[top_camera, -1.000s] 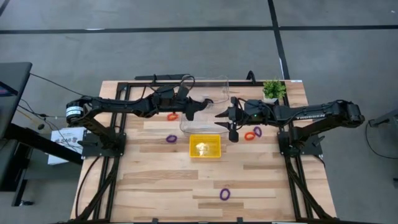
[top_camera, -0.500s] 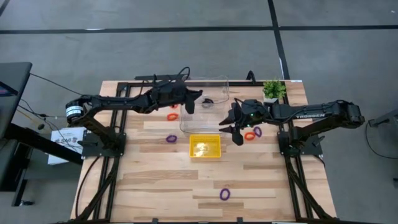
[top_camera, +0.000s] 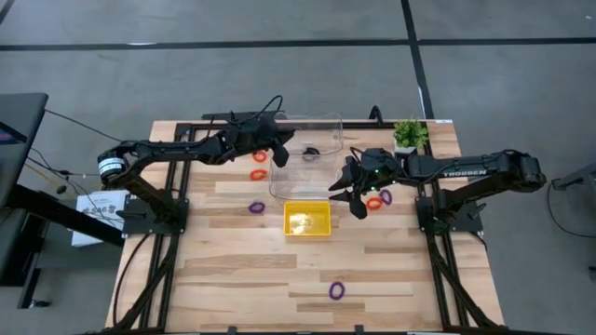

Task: Sort spring keychains
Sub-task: Put the black spring keychain into the top transparent bin, then put the bottom purple spring keychain into the yellow bin

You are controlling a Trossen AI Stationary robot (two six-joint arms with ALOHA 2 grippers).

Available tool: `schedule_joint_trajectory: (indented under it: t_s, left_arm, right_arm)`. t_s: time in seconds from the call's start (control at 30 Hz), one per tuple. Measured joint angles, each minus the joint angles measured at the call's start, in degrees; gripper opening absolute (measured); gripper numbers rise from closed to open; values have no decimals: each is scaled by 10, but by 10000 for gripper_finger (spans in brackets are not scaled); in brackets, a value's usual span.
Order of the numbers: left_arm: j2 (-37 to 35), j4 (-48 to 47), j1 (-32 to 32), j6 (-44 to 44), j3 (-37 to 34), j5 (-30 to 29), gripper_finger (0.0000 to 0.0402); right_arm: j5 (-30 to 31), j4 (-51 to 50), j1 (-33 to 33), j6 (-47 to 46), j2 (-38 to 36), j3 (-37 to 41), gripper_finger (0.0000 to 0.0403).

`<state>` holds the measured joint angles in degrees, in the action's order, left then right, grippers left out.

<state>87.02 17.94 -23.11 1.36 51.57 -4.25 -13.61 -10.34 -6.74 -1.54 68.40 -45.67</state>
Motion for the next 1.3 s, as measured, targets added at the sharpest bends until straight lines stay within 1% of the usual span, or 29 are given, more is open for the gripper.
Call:
schedule_joint_trajectory:
  t_s: [0.13, 0.23, 0.47, 0.67, 0.87, 0.93, 1.0, 1.07, 1.13, 1.23, 1.3]
  left_arm:
    - [0, -1, -2, -1, 0, 4, 62]
    - [0, -8, -2, -3, 0, 19, 60]
    - [0, -76, -12, -20, 20, 25, 53]
    - [0, -78, -24, -64, 22, 39, 53]
    - [0, -81, -19, -71, 22, 59, 59]
    - [0, -81, -16, -92, 22, 60, 63]
    - [0, -81, -12, -139, 22, 64, 66]
    - [-3, -78, -12, -195, 22, 90, 67]
    - [-11, -74, -11, -231, 22, 132, 65]
    - [-30, -68, -3, -243, 23, 183, 61]
    - [-49, -68, 8, -241, 23, 195, 59]
  right_arm:
    - [-13, 0, -11, 4, 0, 0, 123]
    - [-14, 0, -18, 7, 0, 0, 122]
    - [-14, 22, -28, 21, 1, 0, 123]
    - [-14, 31, -28, 31, 3, 0, 123]
    - [-14, 31, -28, 31, 3, 0, 123]
    - [-14, 31, -28, 30, 3, 0, 123]
    - [-14, 31, -25, 30, 3, 0, 123]
    - [-14, 31, -19, 27, 3, 0, 123]
    - [-14, 31, -14, 26, 3, 0, 123]
    - [-14, 31, -7, 15, 3, 0, 123]
    - [-14, 31, -7, 9, 3, 0, 123]
